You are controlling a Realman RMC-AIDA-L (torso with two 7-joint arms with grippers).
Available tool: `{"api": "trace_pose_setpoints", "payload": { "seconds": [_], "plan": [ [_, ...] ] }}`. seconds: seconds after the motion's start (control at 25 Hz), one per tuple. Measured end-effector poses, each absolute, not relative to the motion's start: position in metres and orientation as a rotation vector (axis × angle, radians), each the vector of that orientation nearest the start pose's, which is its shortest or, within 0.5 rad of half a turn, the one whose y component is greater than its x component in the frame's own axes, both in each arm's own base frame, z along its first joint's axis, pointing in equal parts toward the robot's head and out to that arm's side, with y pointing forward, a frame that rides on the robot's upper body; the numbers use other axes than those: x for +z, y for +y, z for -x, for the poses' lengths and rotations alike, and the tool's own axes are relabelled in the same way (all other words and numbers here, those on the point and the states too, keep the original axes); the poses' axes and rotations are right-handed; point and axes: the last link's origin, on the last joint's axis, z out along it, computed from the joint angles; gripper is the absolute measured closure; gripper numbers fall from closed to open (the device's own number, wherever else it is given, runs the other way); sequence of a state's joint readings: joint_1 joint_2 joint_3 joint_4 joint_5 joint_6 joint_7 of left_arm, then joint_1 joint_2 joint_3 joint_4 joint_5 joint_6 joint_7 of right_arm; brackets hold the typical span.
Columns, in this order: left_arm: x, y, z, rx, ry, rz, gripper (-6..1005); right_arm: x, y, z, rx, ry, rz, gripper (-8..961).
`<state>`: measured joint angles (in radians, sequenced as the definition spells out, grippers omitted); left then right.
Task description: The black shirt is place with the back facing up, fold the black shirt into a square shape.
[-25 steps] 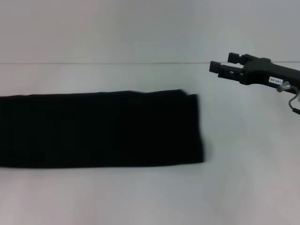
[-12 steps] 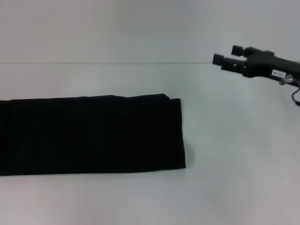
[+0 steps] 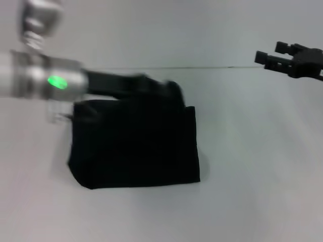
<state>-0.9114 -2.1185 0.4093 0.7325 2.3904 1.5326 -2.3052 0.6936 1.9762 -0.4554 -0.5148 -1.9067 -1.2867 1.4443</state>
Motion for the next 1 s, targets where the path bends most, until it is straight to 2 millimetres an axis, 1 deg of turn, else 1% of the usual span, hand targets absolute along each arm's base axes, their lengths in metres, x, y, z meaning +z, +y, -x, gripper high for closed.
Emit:
{"api": "trace_pose_setpoints", "payload": {
  "seconds": [0.04,0.08,0.12,0.2,0.24,0.32,0.36,0.48,0.52,0.56,0.6,0.68,0.72,0.76,0.8,0.84,0.88,0.96,1.0],
  "plan": [
    [-0.015,0.404,0.164,-0.669,-1.565,2.547,933,0.063,0.414,-0.259,0.808,0.742,2.288,34],
    [-0.026,0.401,0.163,-0.686,-1.572,2.552,933,0.065,0.413,-0.261,0.805,0.74,2.287,34],
    [-0.039,0.4,0.164,-0.748,-1.569,2.54,933,0.066,0.412,-0.262,0.803,0.741,2.288,34],
    [-0.064,0.392,0.172,-0.839,-1.599,2.516,933,0.069,0.41,-0.266,0.801,0.743,2.287,34],
    [-0.077,0.383,0.178,-0.89,-1.623,2.495,933,0.07,0.409,-0.267,0.802,0.744,2.287,34],
    [-0.092,0.367,0.186,-0.968,-1.632,2.475,933,0.071,0.408,-0.267,0.803,0.745,2.287,34],
    [-0.094,0.359,0.189,-1.034,-1.601,2.477,933,0.071,0.407,-0.267,0.806,0.746,2.29,34],
    [-0.088,0.344,0.19,-1.195,-1.514,2.505,933,0.069,0.406,-0.268,0.81,0.78,2.299,34],
    [-0.08,0.336,0.187,-1.262,-1.469,2.57,902,0.068,0.406,-0.268,0.808,0.797,2.303,34],
    [-0.08,0.336,0.187,-1.262,-1.469,2.57,871,0.066,0.405,-0.268,0.804,0.823,2.311,34],
    [-0.075,0.331,0.184,-1.29,-1.441,2.616,840,0.064,0.405,-0.267,0.801,0.854,2.32,34],
    [-0.062,0.318,0.18,-1.353,-1.352,2.741,778,0.062,0.405,-0.267,0.789,0.931,2.334,34],
    [-0.056,0.313,0.18,-1.37,-1.313,2.783,739,0.06,0.406,-0.266,0.775,1.025,2.346,34],
    [-0.05,0.309,0.181,-1.378,-1.277,2.816,699,0.06,0.406,-0.266,0.775,1.025,2.346,34],
    [-0.045,0.306,0.184,-1.38,-1.25,2.832,660,0.06,0.406,-0.265,0.767,1.071,2.348,34],
    [-0.039,0.304,0.191,-1.366,-1.229,2.823,620,0.059,0.406,-0.265,0.759,1.104,2.349,34],
    [-0.036,0.304,0.196,-1.354,-1.228,2.805,580,0.058,0.406,-0.265,0.753,1.148,2.35,34],
    [-0.028,0.306,0.211,-1.313,-1.237,2.735,493,0.055,0.406,-0.265,0.743,1.217,2.347,34],
    [-0.021,0.31,0.224,-1.276,-1.254,2.661,446,0.054,0.405,-0.264,0.738,1.238,2.348,34]
  ]
}}
